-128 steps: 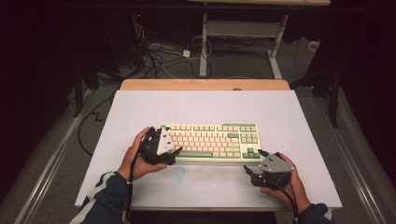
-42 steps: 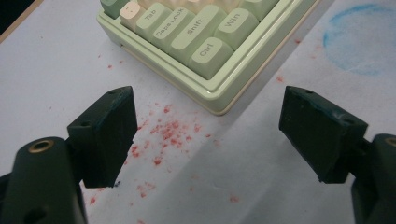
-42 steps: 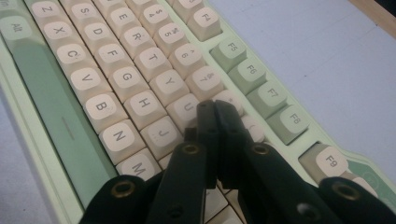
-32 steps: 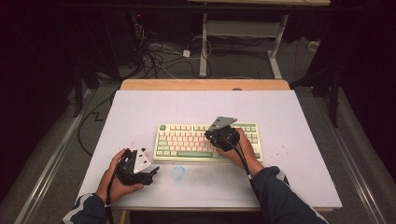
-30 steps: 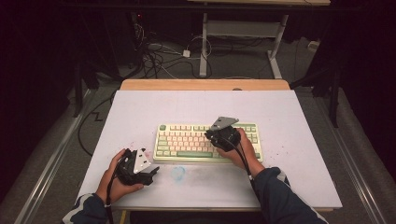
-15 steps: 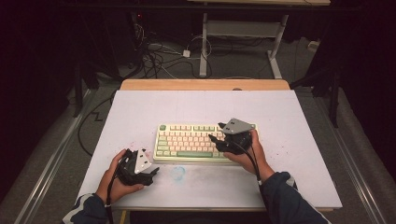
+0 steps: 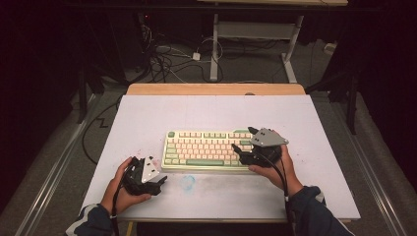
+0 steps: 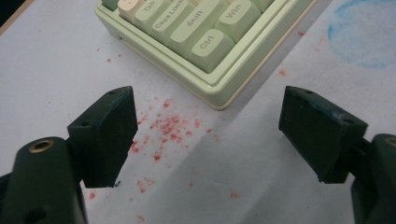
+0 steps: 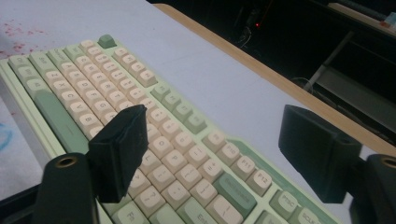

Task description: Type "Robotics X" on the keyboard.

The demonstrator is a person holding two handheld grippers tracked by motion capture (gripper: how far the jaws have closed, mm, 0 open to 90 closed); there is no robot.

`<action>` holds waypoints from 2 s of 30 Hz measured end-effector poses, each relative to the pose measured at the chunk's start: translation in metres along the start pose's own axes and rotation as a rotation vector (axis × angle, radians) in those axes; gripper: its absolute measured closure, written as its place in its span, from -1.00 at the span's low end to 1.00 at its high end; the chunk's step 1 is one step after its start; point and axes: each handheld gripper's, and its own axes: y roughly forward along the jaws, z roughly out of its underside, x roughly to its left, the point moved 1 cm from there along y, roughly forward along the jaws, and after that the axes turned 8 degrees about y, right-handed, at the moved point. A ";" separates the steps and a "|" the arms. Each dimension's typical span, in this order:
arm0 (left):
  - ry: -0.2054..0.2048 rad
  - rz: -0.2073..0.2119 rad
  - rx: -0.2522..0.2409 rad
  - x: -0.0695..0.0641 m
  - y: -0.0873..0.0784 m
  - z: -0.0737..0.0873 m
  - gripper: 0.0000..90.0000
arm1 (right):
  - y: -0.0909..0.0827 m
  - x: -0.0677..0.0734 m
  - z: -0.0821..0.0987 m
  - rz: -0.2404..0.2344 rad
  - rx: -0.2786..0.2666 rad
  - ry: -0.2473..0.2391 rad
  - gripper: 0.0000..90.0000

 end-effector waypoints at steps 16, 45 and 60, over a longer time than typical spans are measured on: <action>-0.011 -0.019 -0.022 0.003 -0.003 -0.005 -0.50 | -0.036 -0.008 0.032 0.060 -0.005 -0.006 -0.46; -0.092 0.124 -0.011 -0.005 0.001 -0.046 0.94 | -0.069 -0.004 0.088 0.078 0.083 -0.007 -0.46; -0.057 0.209 0.013 -0.032 0.048 -0.081 0.94 | -0.063 -0.003 0.091 0.065 0.110 -0.017 -0.45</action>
